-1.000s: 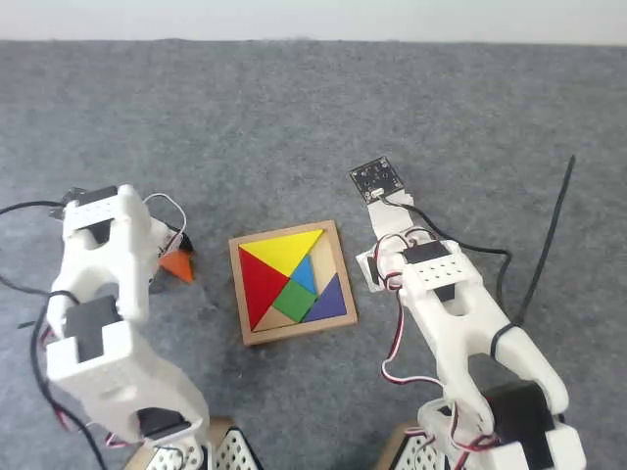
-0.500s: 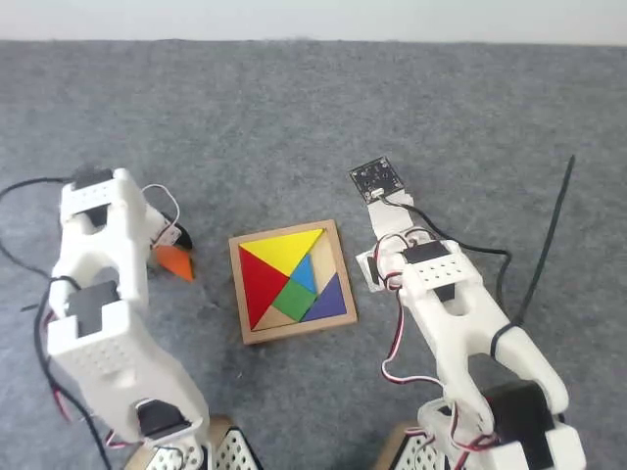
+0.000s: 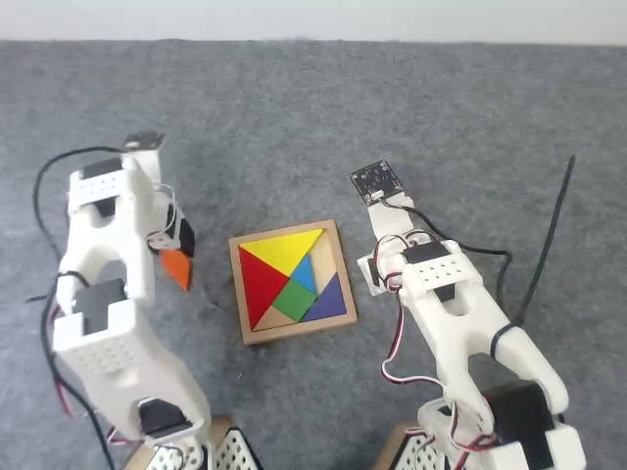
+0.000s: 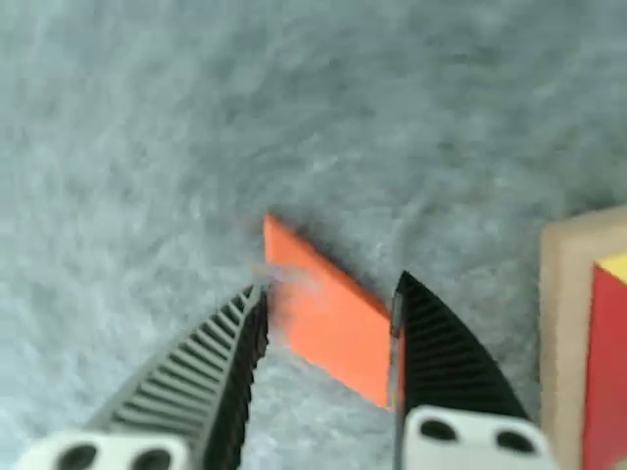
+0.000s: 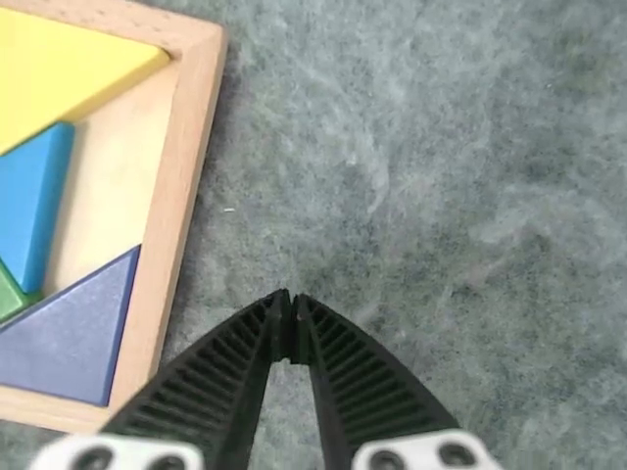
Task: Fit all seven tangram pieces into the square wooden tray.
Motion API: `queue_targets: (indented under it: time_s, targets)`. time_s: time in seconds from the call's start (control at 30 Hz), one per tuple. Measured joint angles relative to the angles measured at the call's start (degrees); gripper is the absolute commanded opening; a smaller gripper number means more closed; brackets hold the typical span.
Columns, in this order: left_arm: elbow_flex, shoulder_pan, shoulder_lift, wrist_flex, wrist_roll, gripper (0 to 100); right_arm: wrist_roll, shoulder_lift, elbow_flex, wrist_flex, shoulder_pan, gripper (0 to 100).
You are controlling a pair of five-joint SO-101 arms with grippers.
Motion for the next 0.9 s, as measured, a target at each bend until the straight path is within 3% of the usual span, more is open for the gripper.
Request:
queue_targets:
  time_s: [0.1,0.27,0.4,0.5,0.67,0.8,0.9]
  targets:
    - [-2.6,1.2,0.0,0.7,-7.3,20,0.0,0.0,0.0,0.0,0.0,0.8]
    - [-7.5,3.6,0.0,9.1,-19.6,20,0.0,0.0,0.0,0.0,0.0,0.8]
    - [-9.5,2.9,0.0,14.6,-20.9,20,0.0,0.0,0.0,0.0,0.0,0.8]
    - [-9.6,-0.1,0.0,16.9,-14.2,20,0.0,0.0,0.0,0.0,0.0,0.8]
    - [-8.0,-9.6,0.0,17.0,4.4,20,0.0,0.0,0.0,0.0,0.0,0.8]
    - [-1.1,-10.6,-1.3,16.5,8.4,20,0.0,-1.9,0.0,0.3,-0.1,0.8]
    - [6.9,-9.1,-9.5,13.9,12.7,20,0.0,-3.5,0.0,1.8,-1.8,0.8]
